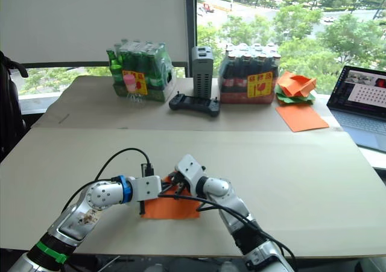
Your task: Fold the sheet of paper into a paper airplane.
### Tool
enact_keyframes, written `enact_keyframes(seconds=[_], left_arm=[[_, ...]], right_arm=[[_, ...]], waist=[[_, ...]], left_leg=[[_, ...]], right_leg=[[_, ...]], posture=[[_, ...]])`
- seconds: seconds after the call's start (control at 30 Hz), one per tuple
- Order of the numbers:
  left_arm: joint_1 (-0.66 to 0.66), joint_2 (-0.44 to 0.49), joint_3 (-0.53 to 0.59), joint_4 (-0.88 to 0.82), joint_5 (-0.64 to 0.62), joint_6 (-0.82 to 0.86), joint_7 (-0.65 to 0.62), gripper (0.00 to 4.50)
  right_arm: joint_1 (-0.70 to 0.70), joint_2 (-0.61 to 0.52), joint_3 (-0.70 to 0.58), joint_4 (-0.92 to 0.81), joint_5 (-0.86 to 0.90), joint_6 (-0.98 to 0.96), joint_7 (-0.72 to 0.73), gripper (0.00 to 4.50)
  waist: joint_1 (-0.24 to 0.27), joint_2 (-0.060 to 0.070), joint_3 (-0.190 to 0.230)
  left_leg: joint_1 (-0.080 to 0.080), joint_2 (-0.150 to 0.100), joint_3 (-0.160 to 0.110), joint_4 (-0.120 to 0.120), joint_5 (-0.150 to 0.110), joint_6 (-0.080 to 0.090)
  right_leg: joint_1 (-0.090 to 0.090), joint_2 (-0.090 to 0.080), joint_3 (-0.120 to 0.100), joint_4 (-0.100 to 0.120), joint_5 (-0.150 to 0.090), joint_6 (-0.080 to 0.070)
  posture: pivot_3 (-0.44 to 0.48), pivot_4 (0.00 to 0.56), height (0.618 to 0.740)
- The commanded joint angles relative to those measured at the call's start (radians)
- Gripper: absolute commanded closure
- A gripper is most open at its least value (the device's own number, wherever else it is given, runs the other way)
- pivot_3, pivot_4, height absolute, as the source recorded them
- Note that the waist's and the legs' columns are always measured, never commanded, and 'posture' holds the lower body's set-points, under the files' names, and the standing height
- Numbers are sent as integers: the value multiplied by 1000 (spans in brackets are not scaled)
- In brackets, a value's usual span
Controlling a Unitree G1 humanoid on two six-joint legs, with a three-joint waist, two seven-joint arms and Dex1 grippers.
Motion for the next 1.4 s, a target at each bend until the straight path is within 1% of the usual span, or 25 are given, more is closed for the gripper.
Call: enact_keyframes(seconds=[0.03, 0.33, 0.67, 0.77, 0.8, 0.83, 0.87, 0.9, 0.97, 1.13, 1.2, 1.3, 1.4], left_arm=[[33, -6, -50, 30, 15, 22, -33, 4477], [29, -21, -52, 32, 20, 22, -27, 4477], [36, -32, -49, 25, 20, 31, -24, 4477], [46, -34, -38, 7, -7, 65, -43, 4477], [48, -35, -34, 2, -14, 75, -46, 3955], [49, -36, -29, -2, -16, 81, -46, 3707], [49, -35, -24, -4, -12, 81, -42, 3288], [48, -35, -20, -4, -9, 80, -38, 3033], [55, -26, -8, -10, -20, 90, -52, 2361], [101, 7, 54, -63, -130, 154, -120, 2361], [132, 34, 101, -106, -215, 187, -170, 2361], [169, 64, 184, -153, -338, 283, -212, 2361], [174, 83, 271, -156, -434, 366, -213, 2361]], right_arm=[[-31, -10, 14, -36, -24, 54, 8, 4500], [-107, -20, 39, -49, -69, 146, 16, 4500], [-101, -55, 90, -66, -109, 169, 60, 4500], [-95, -53, 94, -65, -114, 170, 60, 4500], [-95, -52, 94, -65, -115, 169, 60, 4500], [-93, -52, 95, -64, -115, 170, 60, 4500], [-92, -51, 96, -64, -115, 171, 60, 4500], [-92, -50, 97, -63, -116, 171, 61, 4500], [-91, -49, 97, -62, -116, 172, 61, 4500], [-88, -47, 92, -57, -113, 174, 59, 4500], [-88, -47, 90, -55, -112, 173, 59, 4500], [-86, -46, 89, -50, -112, 172, 58, 4500], [-84, -42, 89, -48, -111, 171, 56, 4500]], waist=[[-1, 0, 0], [1, 0, 0], [2, 0, 0], [2, 0, 0], [1, 0, 0], [0, 0, 0], [-1, 0, 0], [-3, 0, 0], [-6, 0, 0], [-23, 1, 0], [-28, 0, 0], [-31, 1, 0], [-32, 0, 0]], left_leg=[[0, 0, 0, 0, 0, 0], [0, 0, 0, 0, 0, 0], [0, 0, 0, 0, 0, 0], [0, 0, 0, 0, 0, 0], [0, 0, 0, 0, 0, 0], [0, 0, 0, 0, 0, 0], [0, 0, 0, 0, 0, 0], [0, 0, 0, 0, 0, 0], [0, 0, 0, 0, 0, 0], [0, 0, 0, 0, 0, 1], [0, 0, 0, 0, 0, 1], [-1, 1, 0, 0, 0, 1], [0, 1, 0, 0, 0, 1]], right_leg=[[0, 0, 0, 0, 0, 0], [0, 0, 0, 0, 0, 0], [0, 0, 0, 0, 0, 0], [0, 0, 0, 0, 0, 0], [0, 0, 0, 0, 0, 0], [0, 0, 0, 0, 0, 0], [0, 0, 0, 0, 0, 0], [0, 0, 0, 0, 0, 0], [0, 0, 0, 0, 0, 0], [0, 0, 0, 0, 0, -1], [-1, 0, 0, 0, 0, -1], [-1, 0, 0, 1, -1, -1], [-2, 0, 0, 1, -1, -2]], posture=[[0, 150, 740], [0, 150, 740], [0, 150, 740], [0, 150, 740], [0, 150, 740], [0, 150, 740], [0, 150, 740], [0, 150, 740], [0, 150, 740], [0, 150, 740], [0, 150, 740], [0, 150, 740], [0, 150, 740]])
